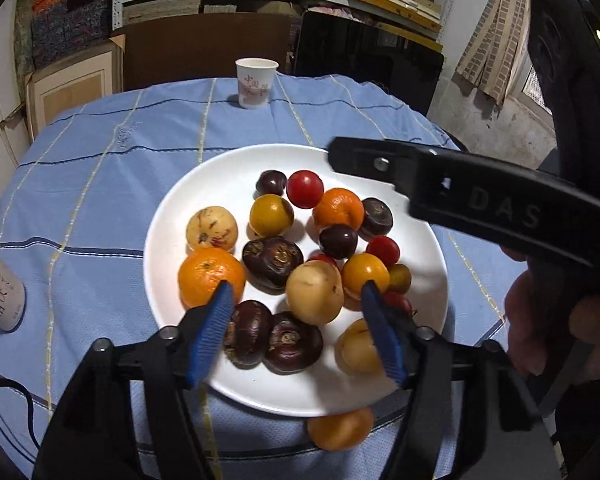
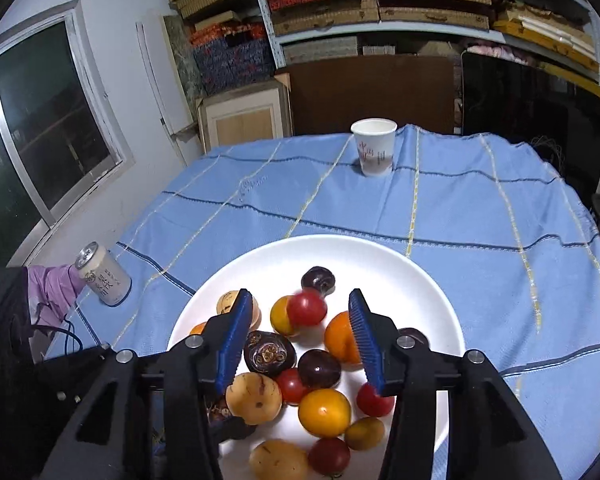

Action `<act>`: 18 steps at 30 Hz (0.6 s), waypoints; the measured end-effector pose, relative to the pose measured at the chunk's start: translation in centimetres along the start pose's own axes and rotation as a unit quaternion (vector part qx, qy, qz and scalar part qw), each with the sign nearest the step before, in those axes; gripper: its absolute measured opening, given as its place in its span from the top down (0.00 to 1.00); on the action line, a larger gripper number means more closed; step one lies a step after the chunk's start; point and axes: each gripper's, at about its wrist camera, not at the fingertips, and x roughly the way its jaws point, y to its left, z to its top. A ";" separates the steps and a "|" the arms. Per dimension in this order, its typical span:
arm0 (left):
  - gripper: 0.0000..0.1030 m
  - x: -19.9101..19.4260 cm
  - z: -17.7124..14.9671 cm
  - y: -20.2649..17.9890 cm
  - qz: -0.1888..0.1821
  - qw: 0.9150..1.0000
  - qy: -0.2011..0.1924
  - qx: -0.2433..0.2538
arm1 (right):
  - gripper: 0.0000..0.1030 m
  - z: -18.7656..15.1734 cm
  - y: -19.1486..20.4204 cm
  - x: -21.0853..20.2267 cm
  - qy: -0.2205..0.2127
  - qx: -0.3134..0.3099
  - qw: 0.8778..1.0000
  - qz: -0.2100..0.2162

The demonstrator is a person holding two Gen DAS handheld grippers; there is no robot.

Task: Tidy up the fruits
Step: 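Carry both fruits onto the white plate and open both tools, then move both tools back toward the remaining fruits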

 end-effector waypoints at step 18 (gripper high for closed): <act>0.10 -3.1 -11.1 -1.4 0.056 0.997 0.026 0.055 | 0.40 -14.4 0.1 -5.4 0.056 -0.032 0.996 -0.061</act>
